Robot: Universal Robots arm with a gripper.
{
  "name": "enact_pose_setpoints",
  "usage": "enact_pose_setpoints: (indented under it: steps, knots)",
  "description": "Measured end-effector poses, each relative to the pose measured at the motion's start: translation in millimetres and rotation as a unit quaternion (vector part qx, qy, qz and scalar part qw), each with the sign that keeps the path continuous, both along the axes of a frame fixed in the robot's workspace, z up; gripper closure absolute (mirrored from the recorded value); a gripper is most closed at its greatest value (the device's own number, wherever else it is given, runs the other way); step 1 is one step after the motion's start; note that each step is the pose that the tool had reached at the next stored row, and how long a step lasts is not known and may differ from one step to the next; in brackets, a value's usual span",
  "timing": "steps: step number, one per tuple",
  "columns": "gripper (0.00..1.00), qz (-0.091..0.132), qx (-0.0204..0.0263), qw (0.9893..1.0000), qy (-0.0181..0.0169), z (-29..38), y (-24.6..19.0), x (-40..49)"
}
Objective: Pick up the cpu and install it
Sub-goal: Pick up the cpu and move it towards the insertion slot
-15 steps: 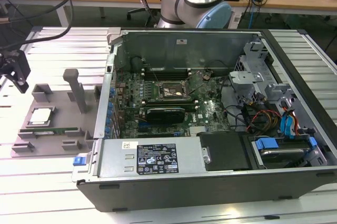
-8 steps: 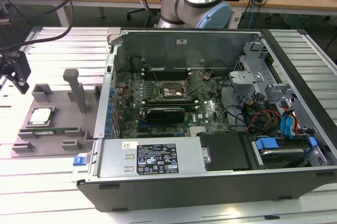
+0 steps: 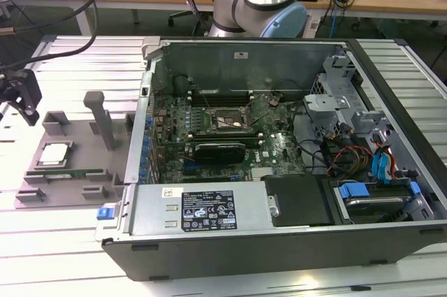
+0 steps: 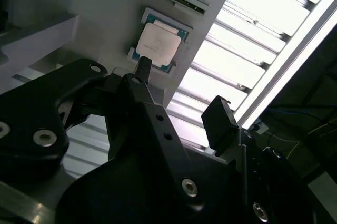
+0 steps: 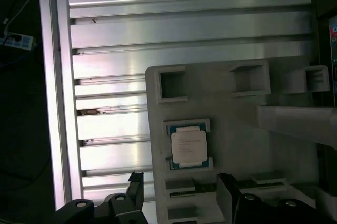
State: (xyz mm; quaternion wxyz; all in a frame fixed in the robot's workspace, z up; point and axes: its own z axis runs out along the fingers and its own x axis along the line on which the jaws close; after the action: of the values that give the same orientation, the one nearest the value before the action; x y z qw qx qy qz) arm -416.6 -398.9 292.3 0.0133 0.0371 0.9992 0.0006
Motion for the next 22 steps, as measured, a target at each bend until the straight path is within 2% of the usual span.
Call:
enact_pose_setpoints:
  steps: [22]
  knots:
    - [0.34,0.000,-0.0007,1.0000,0.0000,-8.2,0.0,0.0]
